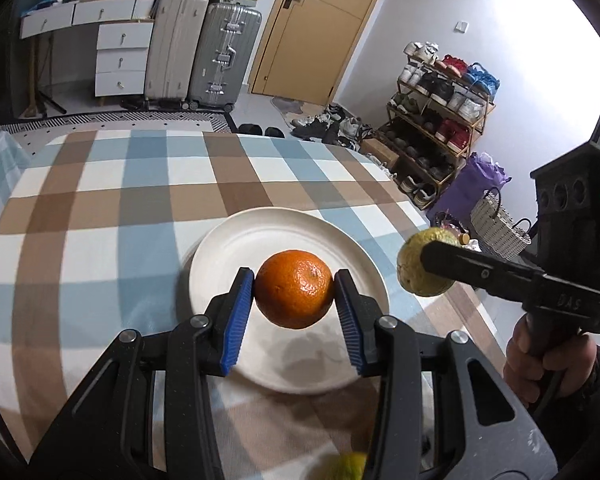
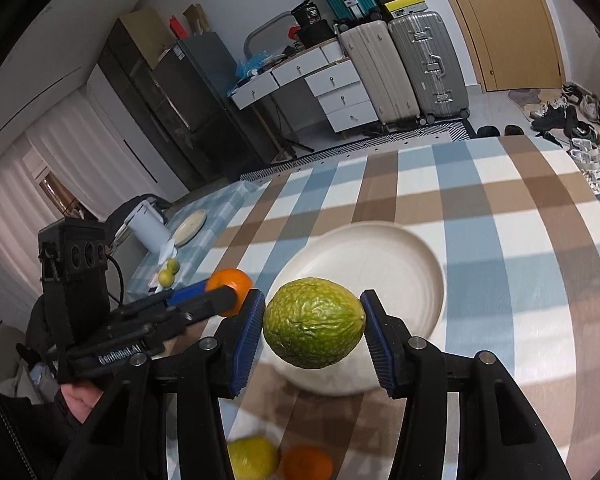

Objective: Organize fruits
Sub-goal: 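Carry the orange and green citrus onto the cream plate and release both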

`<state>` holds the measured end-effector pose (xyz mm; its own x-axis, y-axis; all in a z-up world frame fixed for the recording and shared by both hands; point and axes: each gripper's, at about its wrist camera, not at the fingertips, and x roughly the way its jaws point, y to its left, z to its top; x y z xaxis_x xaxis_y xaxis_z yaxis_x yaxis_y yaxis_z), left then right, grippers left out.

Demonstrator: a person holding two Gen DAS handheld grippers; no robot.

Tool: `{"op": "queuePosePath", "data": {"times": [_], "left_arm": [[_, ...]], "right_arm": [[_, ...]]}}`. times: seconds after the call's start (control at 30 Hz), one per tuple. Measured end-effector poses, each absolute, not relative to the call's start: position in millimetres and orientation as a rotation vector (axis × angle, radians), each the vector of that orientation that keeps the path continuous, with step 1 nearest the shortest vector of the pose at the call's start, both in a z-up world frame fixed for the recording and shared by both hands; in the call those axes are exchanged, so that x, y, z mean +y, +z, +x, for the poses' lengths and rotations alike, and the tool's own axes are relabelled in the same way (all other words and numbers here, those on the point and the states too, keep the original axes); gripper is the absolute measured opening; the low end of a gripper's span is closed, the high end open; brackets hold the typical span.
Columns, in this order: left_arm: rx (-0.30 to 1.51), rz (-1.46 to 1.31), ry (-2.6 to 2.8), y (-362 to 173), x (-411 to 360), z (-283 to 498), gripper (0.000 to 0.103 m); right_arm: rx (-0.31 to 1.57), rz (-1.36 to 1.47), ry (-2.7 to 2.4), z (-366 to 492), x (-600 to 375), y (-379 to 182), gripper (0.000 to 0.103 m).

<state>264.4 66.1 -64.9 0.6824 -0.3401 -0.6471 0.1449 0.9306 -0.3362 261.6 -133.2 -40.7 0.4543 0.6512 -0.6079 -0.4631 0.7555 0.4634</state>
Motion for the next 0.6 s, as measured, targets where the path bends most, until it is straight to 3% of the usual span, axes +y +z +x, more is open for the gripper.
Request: {"op": "queuePosePath", "data": {"times": [0.6], "left_arm": [[0.869, -0.252, -0.250, -122.3, 71.8, 362.7, 0.039]], "right_arm": [[0.953, 0.324, 0.665, 359.4, -106.8, -102.1, 0.050]]}}
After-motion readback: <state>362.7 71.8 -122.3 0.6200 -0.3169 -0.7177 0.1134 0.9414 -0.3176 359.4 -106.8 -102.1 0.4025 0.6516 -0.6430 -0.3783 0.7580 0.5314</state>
